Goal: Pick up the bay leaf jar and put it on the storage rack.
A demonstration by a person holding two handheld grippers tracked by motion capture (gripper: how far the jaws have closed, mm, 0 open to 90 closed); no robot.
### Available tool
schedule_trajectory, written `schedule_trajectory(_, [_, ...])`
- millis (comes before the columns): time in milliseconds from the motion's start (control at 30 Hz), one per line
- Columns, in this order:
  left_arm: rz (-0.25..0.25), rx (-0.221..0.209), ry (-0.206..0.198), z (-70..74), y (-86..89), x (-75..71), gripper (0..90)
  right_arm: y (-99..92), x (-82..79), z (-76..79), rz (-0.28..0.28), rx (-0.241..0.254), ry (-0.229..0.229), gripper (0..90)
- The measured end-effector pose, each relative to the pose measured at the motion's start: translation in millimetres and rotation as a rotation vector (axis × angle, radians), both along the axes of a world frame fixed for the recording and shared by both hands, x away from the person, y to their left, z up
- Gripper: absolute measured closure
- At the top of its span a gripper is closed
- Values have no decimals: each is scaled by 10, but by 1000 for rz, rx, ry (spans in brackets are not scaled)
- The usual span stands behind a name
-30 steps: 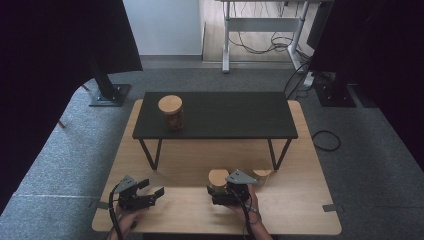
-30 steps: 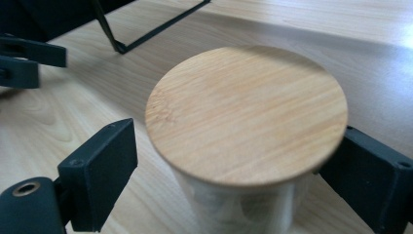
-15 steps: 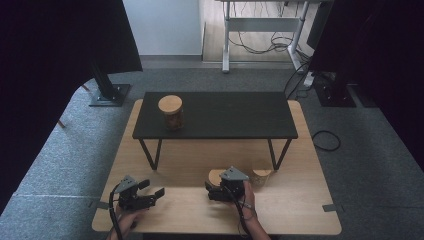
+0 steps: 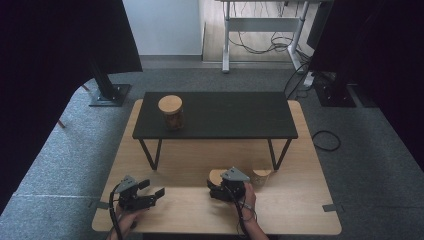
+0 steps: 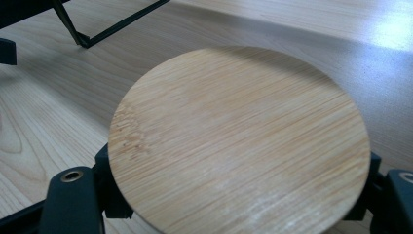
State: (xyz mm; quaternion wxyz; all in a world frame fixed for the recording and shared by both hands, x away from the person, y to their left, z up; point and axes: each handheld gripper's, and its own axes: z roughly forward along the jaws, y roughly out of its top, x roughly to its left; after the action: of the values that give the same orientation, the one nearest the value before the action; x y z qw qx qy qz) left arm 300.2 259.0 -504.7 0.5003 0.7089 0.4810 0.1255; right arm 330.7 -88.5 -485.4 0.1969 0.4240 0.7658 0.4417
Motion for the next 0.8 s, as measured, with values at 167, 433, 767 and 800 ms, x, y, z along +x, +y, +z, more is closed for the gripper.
schedule_trajectory(167, [0, -1, 0, 0, 1, 0, 146, 6, 0, -2, 3, -3, -7, 243])
schedule_trajectory(433, [-1, 1, 1, 0, -1, 1, 146, -25, -46, 64, 6, 18, -37, 245])
schedule_trajectory(767, [-1, 3, 3, 0, -4, 2, 146, -115, -194, 252, 15, 46, -77, 245])
schedule_trajectory(800, [-1, 4, 2, 0, -4, 2, 146, -129, -207, 266, 18, 51, -77, 245])
